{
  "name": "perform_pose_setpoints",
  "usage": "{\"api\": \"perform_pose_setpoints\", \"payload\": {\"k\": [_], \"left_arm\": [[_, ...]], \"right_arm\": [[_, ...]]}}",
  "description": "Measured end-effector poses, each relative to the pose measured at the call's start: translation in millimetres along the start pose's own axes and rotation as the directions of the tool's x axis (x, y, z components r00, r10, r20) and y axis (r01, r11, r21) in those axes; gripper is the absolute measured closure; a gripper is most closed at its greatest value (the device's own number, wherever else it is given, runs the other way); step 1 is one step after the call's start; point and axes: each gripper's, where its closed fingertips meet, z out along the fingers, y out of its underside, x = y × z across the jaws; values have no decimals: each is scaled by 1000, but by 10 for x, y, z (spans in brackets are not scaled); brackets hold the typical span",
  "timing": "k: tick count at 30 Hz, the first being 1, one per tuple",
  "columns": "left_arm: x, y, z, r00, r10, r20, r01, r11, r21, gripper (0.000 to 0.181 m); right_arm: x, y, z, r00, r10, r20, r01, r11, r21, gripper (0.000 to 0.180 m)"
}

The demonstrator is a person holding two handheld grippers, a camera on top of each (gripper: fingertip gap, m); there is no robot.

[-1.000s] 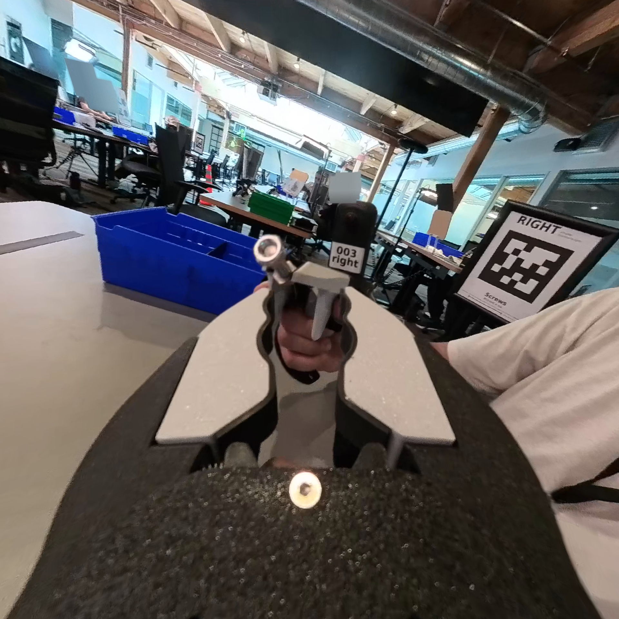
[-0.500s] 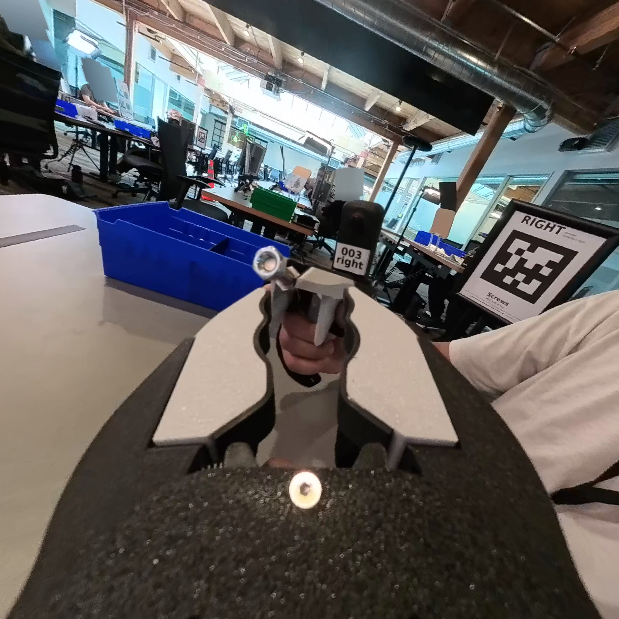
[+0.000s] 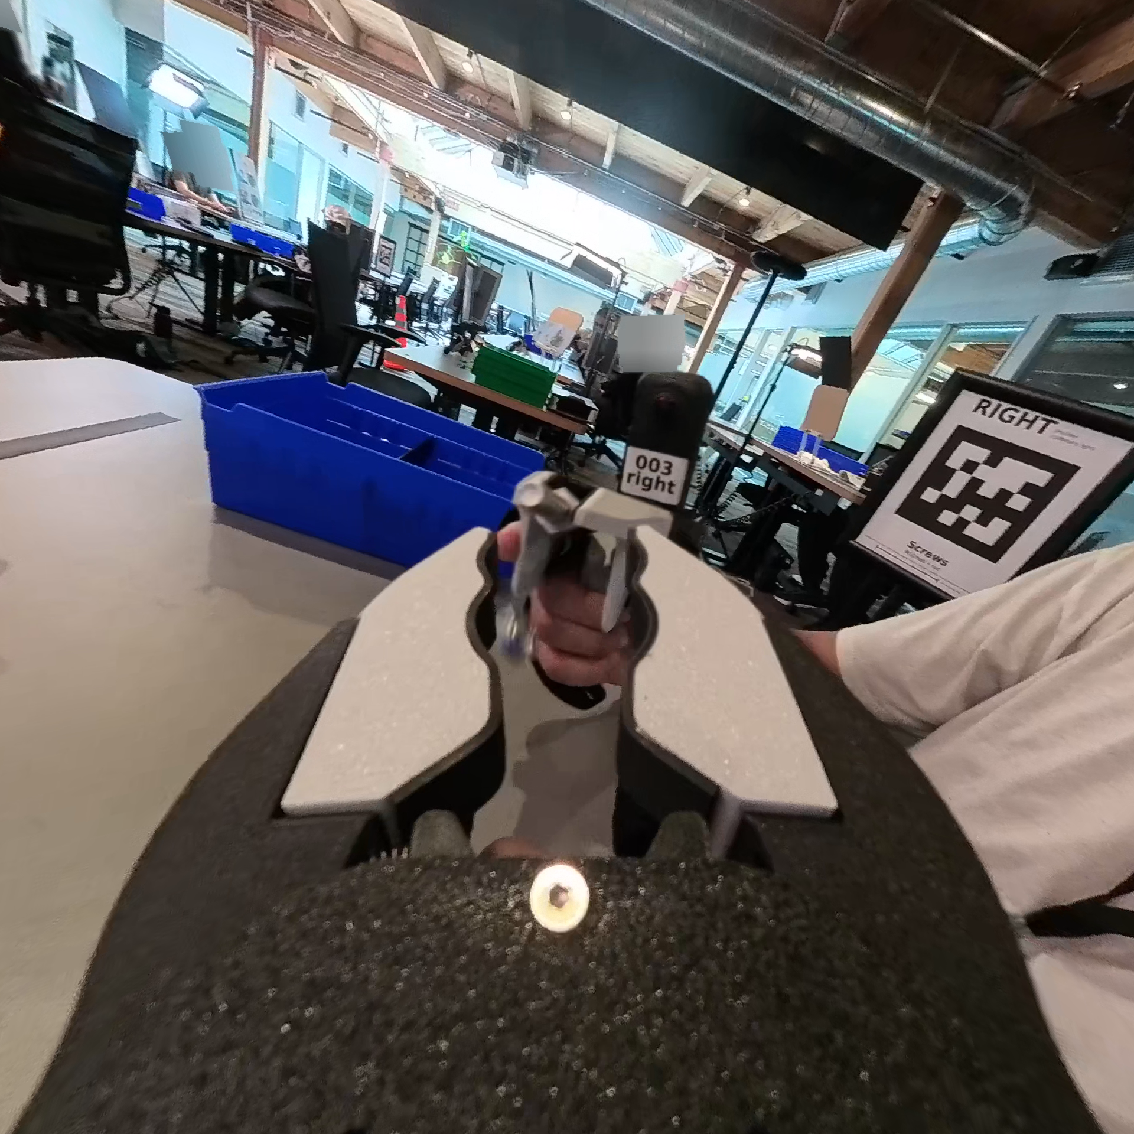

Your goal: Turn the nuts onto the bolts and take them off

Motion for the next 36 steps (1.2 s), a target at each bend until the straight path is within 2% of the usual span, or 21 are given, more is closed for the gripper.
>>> {"api": "perform_pose_setpoints", "payload": {"k": [5,9,11,12,14,15,17,19,21,23,25,28,30,32,36], "left_arm": [[-20,35,19,1000,-3,7,3,1000,-17,139],[-106,16,-3,999,-10,51,10,1000,-1,139],[-250,-8,-22,990,-26,137,22,999,30,139],[-356,-13,-41,978,-40,205,29,998,54,139],[-590,5,-124,927,-66,368,32,995,98,140],[-634,14,-162,909,-71,410,23,992,121,142],[-592,33,-165,909,-60,413,10,992,123,142],[-577,30,-194,894,-16,448,-36,994,106,142],[-611,-13,-269,851,48,522,-112,989,91,142],[-707,-41,-387,766,114,633,-187,981,50,142],[-800,-54,-563,640,166,751,-245,969,-6,142],[-845,-67,-891,421,214,882,-317,945,-78,144],[-821,-49,-996,334,261,906,-362,923,-132,145],[-820,-7,-1003,323,278,905,-366,918,-151,145],[-873,81,-929,386,248,889,-311,942,-127,144]], "right_arm": [[-73,49,18,1000,0,29,0,1000,-18,164],[51,130,14,999,-2,-41,2,1000,-11,163],[219,203,-22,982,0,-187,6,999,31,163],[315,302,-26,959,-25,-282,30,999,14,164],[370,401,23,930,-146,-336,126,989,-81,163],[386,393,32,936,-145,-320,135,989,-54,163],[333,480,57,980,-52,-190,40,997,-64,163],[310,352,5,983,-58,-173,57,998,-8,163],[241,236,1,989,-44,-143,49,998,36,163],[253,161,4,982,-73,-174,82,996,43,163],[301,74,-24,972,-77,-223,95,993,72,163],[485,142,-83,923,-150,-355,159,987,-5,163],[524,124,-118,902,-178,-393,188,982,-13,163],[522,128,-112,890,-217,-402,222,974,-34,163],[446,153,-77,902,-231,-365,232,972,-41,163]]}}
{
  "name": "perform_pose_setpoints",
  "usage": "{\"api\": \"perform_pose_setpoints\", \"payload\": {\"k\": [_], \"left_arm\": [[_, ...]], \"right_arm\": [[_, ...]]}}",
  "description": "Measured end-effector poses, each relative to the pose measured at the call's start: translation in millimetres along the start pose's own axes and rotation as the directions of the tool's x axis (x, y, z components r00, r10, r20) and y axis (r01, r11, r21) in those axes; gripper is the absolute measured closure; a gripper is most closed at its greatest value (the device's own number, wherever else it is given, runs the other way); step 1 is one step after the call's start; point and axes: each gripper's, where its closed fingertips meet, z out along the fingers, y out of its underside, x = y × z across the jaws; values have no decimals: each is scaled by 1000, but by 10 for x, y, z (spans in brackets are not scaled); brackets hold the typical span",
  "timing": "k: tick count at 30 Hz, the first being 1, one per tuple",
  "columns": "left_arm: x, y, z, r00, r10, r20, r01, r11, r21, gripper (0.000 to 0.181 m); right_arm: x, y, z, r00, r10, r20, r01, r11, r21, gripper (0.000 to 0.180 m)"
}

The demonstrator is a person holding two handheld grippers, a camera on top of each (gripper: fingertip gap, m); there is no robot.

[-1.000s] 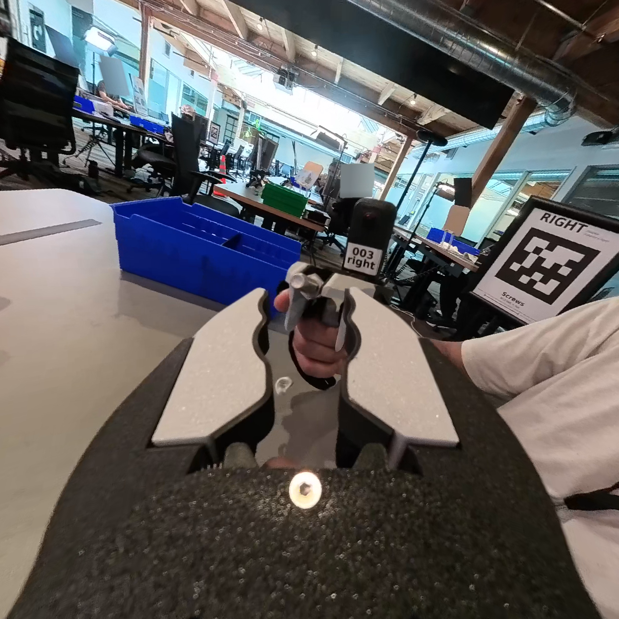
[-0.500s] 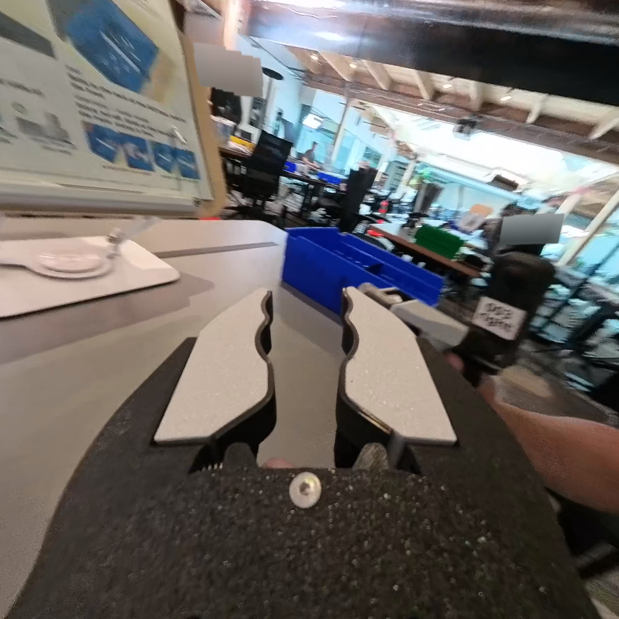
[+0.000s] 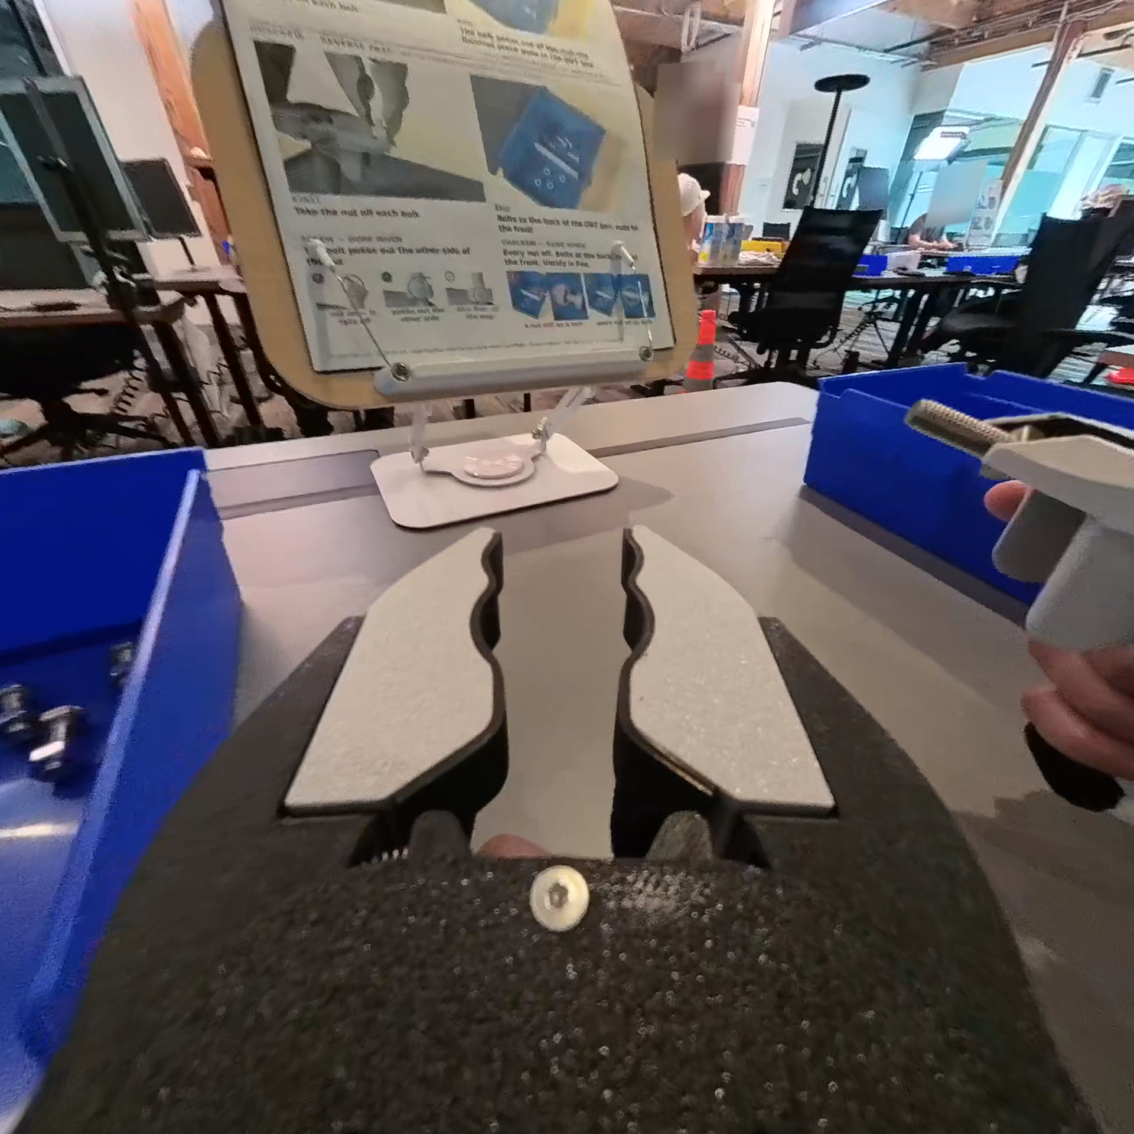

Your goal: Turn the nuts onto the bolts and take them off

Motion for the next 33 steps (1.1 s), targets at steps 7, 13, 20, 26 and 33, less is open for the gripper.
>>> {"api": "perform_pose_setpoints", "payload": {"k": [7,13,20,26,33], "left_arm": [[24,31,19,1000,-12,-22,11,1000,-16,143],[64,52,29,999,-13,-42,12,999,-31,143],[102,92,48,998,-21,-65,17,998,-54,143],[120,84,42,997,-22,-78,18,998,-57,141],[79,58,48,998,-14,-68,11,999,-42,140]], "right_arm": [[20,22,9,1000,28,4,-28,1000,-11,163],[21,36,12,1000,28,-2,-28,999,-18,163],[26,43,14,1000,28,-3,-28,999,-23,163],[36,65,31,999,34,-19,-34,999,-29,163],[-52,114,26,999,-24,-45,22,999,-47,163]]}}
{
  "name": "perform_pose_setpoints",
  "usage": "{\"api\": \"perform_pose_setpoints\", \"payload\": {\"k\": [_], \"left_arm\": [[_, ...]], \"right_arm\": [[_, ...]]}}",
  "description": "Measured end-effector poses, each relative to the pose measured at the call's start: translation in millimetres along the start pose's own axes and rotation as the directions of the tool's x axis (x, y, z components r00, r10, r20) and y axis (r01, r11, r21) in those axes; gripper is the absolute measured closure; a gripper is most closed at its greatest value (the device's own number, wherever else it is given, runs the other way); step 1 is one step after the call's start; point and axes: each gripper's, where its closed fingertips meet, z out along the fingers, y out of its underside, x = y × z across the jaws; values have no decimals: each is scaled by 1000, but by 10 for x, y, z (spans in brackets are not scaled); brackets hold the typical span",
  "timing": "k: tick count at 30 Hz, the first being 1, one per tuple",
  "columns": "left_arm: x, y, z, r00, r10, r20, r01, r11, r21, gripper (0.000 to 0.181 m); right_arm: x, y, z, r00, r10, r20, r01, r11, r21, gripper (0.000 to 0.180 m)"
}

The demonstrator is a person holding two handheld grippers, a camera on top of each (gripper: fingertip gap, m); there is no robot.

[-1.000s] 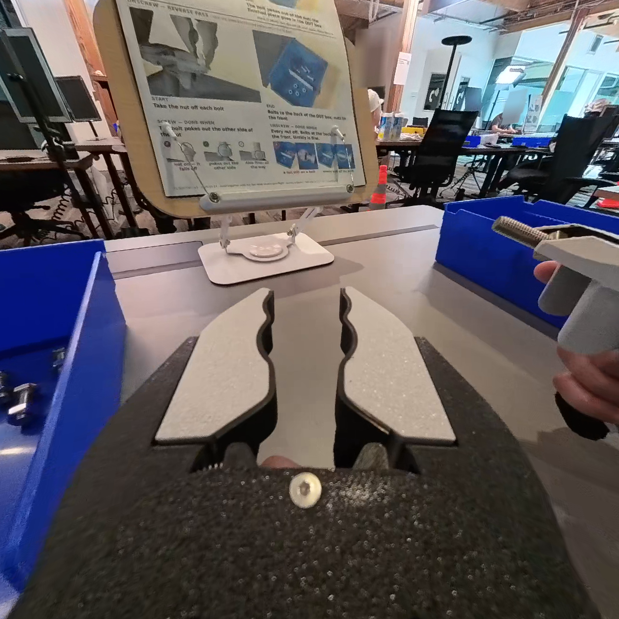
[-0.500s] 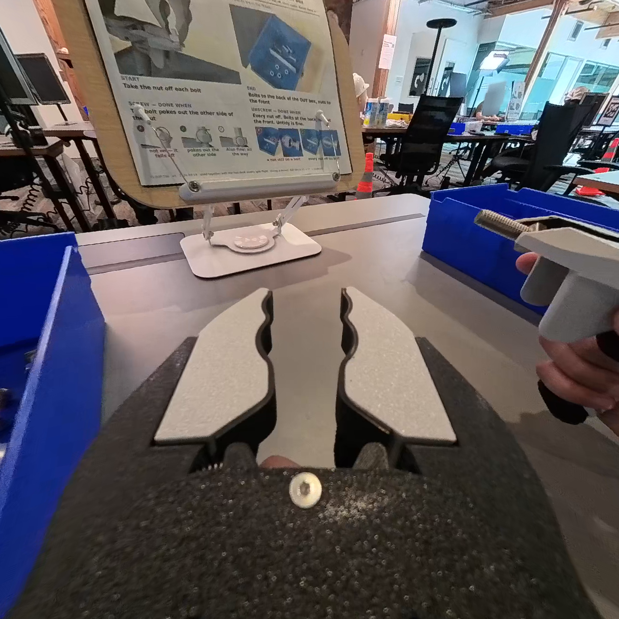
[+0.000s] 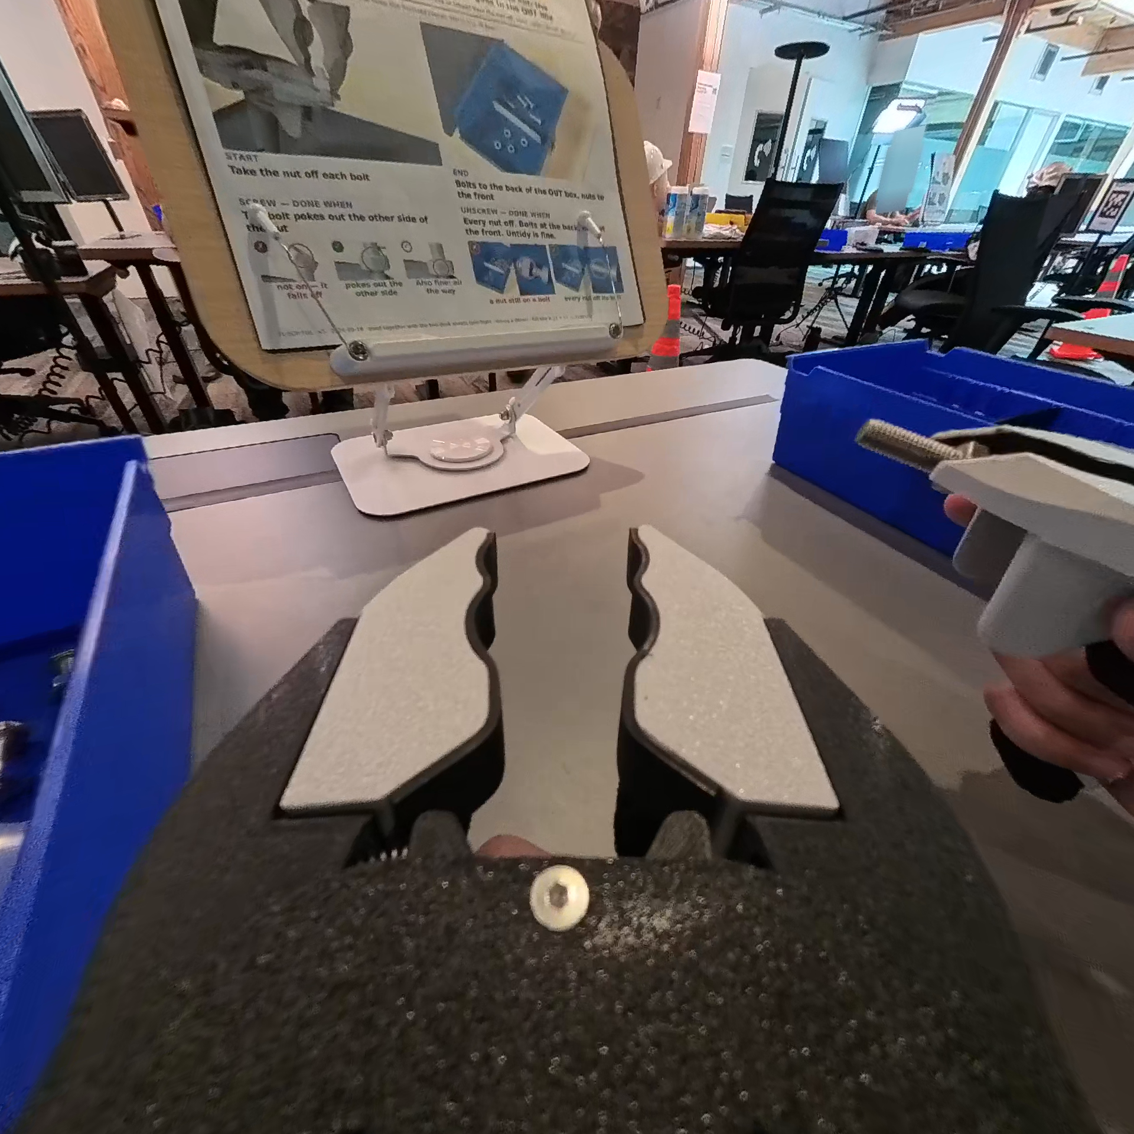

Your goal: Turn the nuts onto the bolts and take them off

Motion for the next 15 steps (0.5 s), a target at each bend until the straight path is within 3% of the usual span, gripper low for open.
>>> {"api": "perform_pose_setpoints", "payload": {"k": [9,12,15], "left_arm": [[-46,83,72,1000,-9,17,9,1000,-20,140],[-50,107,80,1000,-25,6,25,999,-33,140],[-31,111,76,999,-38,-16,38,998,-42,139]], "right_arm": [[83,-58,-31,1000,8,4,-8,1000,-1,163],[358,-444,-122,996,-92,-6,92,996,-7,163],[1048,-914,-313,962,-272,-31,265,954,-140,163]]}}
